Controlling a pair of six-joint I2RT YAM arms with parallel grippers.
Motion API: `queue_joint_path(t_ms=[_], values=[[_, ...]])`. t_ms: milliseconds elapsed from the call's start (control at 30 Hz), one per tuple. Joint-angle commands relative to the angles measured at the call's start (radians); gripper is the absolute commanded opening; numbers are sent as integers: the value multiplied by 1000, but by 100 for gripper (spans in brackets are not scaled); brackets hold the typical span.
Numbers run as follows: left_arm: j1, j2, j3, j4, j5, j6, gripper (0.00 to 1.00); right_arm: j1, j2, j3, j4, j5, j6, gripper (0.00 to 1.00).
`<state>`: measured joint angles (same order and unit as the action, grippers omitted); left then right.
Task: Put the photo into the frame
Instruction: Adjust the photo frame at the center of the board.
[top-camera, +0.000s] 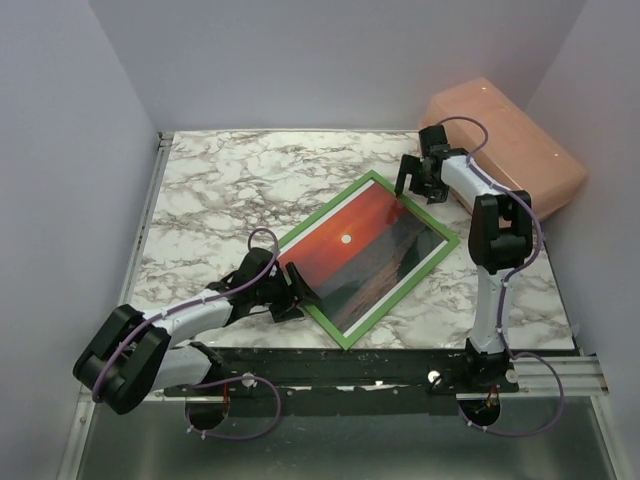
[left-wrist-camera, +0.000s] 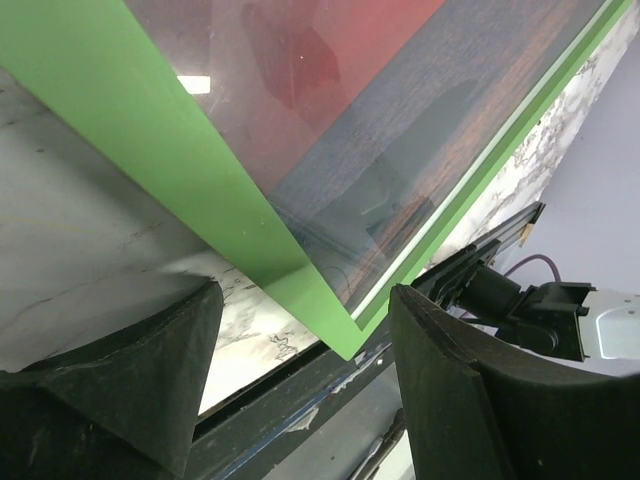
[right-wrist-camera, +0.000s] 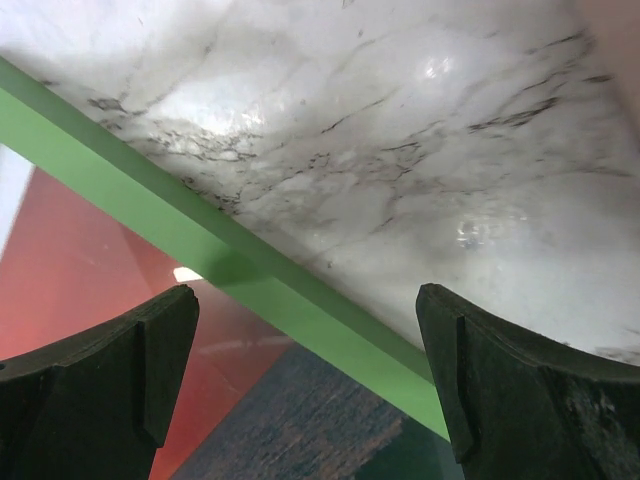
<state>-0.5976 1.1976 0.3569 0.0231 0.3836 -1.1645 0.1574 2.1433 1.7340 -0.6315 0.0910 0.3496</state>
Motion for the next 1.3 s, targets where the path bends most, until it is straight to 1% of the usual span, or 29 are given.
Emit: queue_joint_path(t_ms=[0,167,300,567,667,767,967,1267], values=[[-5,46,3,-34,-29,14,69,-19,59,-8,-27,-152,-1,100],[1,83,33,-68,-38,41,67,-20,53,-87,-13,-156,-2,100],[27,91,45,-93,-46,71,66,-19,26,-164,-3,-203,12,100],[124,114,117,-200,-60,187,65,-19,-146,-412,58,-286,69,100],[150,146,167,-244,-70,235,65,-19,-244,-533,96,-324,103,100],[173,187,224,-284,-75,282,65,-20,-316,-607,110,-338,115,100],[204,301,385,-369,-91,374,65,-19,-390,-759,144,-375,136,100],[240,451,608,-479,-121,458,65,-19,-495,-936,184,-429,166,100]])
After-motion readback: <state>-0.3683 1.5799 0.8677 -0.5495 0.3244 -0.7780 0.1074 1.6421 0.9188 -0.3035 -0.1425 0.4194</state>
